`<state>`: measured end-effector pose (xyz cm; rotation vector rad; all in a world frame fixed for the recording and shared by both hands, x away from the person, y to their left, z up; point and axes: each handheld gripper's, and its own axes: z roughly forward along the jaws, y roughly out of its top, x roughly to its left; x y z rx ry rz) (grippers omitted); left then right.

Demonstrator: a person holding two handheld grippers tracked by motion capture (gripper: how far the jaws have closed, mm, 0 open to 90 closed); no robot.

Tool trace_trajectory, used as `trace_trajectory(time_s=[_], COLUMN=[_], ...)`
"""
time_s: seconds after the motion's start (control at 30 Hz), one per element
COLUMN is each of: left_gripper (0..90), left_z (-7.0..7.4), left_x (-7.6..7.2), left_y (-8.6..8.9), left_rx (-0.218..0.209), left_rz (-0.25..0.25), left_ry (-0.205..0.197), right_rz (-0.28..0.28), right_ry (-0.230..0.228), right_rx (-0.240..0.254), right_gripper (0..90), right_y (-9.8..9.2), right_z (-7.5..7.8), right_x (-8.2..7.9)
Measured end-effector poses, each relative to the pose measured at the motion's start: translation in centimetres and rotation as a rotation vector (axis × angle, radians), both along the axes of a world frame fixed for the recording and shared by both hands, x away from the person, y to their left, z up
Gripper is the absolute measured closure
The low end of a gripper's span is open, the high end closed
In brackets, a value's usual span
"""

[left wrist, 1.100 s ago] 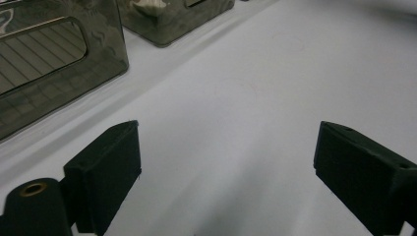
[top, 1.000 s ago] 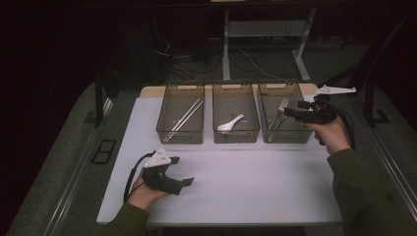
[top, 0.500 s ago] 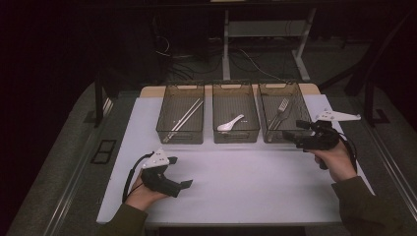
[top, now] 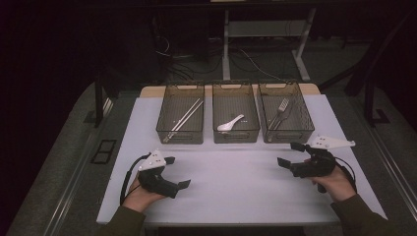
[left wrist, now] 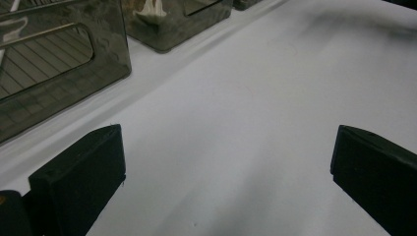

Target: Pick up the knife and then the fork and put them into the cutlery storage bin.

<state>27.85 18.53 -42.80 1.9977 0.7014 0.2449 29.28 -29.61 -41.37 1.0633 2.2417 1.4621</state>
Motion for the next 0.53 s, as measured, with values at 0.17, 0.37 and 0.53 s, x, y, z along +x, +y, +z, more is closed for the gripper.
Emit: trace_trajectory(time_s=[0.17, 0.37, 0.53], left_gripper=[0.0, 0.0, 0.0], left_z=[0.1, 0.2, 0.2], left_x=[-0.1, -0.2, -0.2], left_y=[0.1, -0.1, -0.2], left_rx=[-0.004, -0.002, -0.005], left_rz=[-0.014, -0.019, -0.021], left_ry=[-0.009, -0.014, -0.014], right_rz=[0.004, 0.017, 0.018], right_ry=[0.012, 0.044, 0.048], right_rx=[-0.015, -0.03, -0.04], right_gripper=[15.2, 15.2, 15.2], right_y=[-0.3, -0.8, -1.0], right_z=[-1.1, -2.6, -2.9], right_x=[-1.3, -2.8, -2.9])
